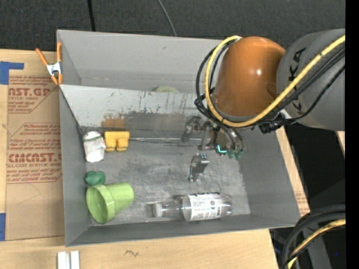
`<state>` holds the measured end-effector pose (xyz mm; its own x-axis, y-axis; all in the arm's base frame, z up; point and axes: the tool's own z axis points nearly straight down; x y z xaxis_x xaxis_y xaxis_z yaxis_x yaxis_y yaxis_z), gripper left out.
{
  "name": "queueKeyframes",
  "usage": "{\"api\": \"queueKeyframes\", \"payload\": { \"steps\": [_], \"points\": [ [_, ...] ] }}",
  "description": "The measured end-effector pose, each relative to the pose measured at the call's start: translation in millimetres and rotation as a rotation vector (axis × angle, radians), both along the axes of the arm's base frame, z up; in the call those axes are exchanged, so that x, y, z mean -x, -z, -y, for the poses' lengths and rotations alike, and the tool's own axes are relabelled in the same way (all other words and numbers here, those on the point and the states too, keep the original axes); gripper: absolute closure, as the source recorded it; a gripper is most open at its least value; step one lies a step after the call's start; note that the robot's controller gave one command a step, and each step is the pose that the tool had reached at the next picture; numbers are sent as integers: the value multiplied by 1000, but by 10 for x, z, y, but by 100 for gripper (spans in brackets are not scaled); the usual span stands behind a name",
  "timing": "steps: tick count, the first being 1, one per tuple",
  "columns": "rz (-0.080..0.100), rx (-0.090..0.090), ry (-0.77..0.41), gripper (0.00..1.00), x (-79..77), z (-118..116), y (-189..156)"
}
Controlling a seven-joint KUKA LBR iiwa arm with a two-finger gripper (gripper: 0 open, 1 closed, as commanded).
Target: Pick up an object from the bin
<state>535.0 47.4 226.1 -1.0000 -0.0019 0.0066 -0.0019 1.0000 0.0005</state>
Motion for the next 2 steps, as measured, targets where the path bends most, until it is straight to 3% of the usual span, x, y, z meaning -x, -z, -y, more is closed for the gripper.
{"api": "queueKeyframes", "payload": {
  "steps": [1,2],
  "points": [
    [8,-1,1,0,-15,2,-45],
    [11,0,-129,0,92,156,382]
  ]
}}
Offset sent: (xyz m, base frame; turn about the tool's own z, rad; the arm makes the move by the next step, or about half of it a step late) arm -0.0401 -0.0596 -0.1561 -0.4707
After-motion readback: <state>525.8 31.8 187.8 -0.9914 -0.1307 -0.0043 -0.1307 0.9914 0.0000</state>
